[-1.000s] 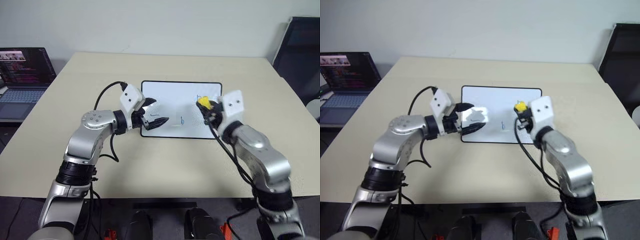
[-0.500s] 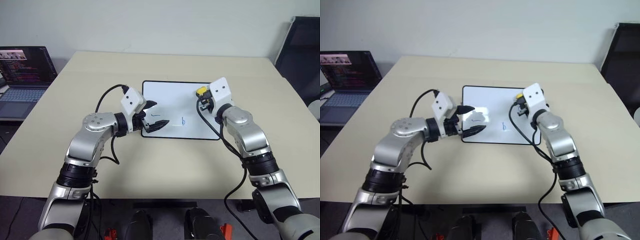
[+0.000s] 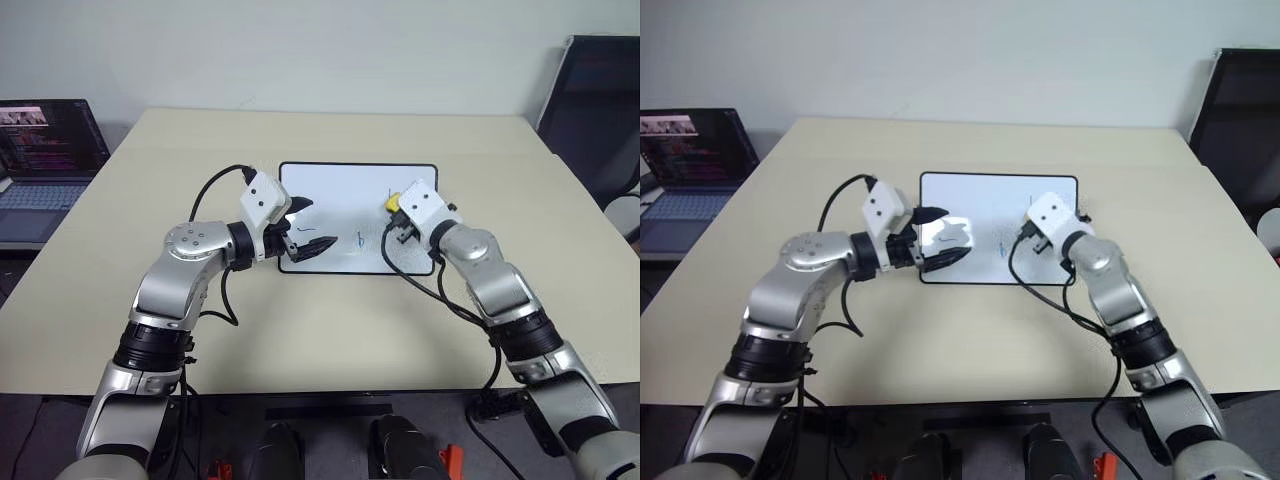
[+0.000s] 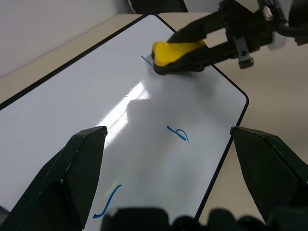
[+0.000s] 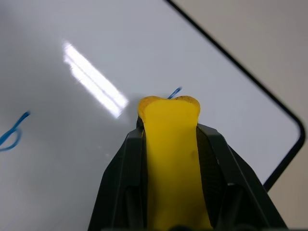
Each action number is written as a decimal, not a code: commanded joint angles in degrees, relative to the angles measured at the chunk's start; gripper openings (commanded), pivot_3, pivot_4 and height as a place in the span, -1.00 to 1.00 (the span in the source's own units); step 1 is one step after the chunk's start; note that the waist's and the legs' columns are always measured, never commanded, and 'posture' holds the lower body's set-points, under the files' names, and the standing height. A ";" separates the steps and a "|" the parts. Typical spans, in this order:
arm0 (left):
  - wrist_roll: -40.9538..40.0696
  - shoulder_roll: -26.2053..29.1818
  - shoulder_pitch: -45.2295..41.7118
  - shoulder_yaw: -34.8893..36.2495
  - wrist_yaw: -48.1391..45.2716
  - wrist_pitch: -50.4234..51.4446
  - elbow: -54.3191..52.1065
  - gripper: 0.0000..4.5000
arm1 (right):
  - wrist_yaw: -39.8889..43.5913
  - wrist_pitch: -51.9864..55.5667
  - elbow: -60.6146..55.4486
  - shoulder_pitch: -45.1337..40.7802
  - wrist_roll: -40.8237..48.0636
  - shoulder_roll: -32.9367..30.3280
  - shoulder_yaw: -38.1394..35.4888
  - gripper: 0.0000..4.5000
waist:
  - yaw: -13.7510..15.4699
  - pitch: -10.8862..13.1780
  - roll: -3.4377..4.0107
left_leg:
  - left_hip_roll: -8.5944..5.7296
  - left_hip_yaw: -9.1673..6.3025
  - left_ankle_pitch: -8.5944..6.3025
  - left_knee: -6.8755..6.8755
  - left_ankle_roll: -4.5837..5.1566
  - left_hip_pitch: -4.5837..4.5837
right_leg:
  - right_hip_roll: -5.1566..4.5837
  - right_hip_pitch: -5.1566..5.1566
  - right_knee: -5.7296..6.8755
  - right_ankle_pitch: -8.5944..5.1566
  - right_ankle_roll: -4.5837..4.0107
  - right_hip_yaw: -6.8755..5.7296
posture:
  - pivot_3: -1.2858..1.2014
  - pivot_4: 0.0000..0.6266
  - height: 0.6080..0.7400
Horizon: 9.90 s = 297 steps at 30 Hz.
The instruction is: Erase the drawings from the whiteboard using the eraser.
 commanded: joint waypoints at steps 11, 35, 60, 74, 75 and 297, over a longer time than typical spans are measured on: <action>0.06 0.57 0.12 1.02 -0.34 -1.60 -0.91 1.00 | 3.62 -0.93 6.68 -1.98 -0.52 2.10 -2.32 -0.52 | -0.02 0.00 0.00 | 0.01 -0.01 0.00 -0.22 0.01 -0.02 | 0.02 -0.03 0.02 0.00 0.03 -0.02 | 0.03 -0.52 1.00; -6.48 7.97 13.67 11.33 -4.83 -2.65 -6.45 1.00 | 12.06 5.42 -28.64 16.71 10.48 0.08 -10.16 -0.52 | 0.46 0.02 0.02 | 0.02 -0.01 -0.01 -0.70 0.00 -0.23 | 0.01 -0.35 -0.08 -0.14 0.09 -0.05 | 0.03 -0.52 1.00; -10.36 9.01 23.02 11.23 -4.91 -1.48 -14.59 1.00 | 13.46 1.50 -40.18 30.25 10.16 -3.67 -2.07 -0.52 | 0.57 0.03 -0.03 | 0.01 0.05 -0.02 -0.75 -0.04 -0.14 | -0.09 -0.35 -0.21 -0.23 -0.14 -0.11 | 0.03 -0.52 1.00; -10.09 9.37 21.61 7.77 -5.79 -1.53 -14.79 1.00 | 5.04 -9.80 -12.51 9.66 -7.37 -0.66 5.58 -0.52 | 0.45 0.04 -0.03 | 0.02 0.07 -0.01 -0.73 -0.03 -0.14 | -0.06 -0.36 -0.15 -0.21 -0.14 -0.10 | 0.03 -0.52 1.00; -10.10 9.36 21.61 7.72 -5.81 -1.52 -14.82 1.00 | 5.05 -10.37 -10.96 8.85 -7.66 -0.34 5.78 -0.52 | 0.48 0.03 -0.04 | 0.02 0.07 -0.02 -0.76 -0.03 -0.14 | -0.06 -0.36 -0.15 -0.22 -0.13 -0.10 | 0.03 -0.52 1.00; 1.06 -13.47 -8.31 -14.67 -16.54 -8.95 4.47 1.00 | -4.21 15.60 -12.92 20.54 9.06 4.15 -34.79 -0.11 | 0.35 0.09 0.12 | 0.02 0.00 -0.35 -0.54 -0.52 -0.19 | -0.02 -0.27 -0.04 -0.38 0.25 -0.07 | 0.03 -0.52 1.00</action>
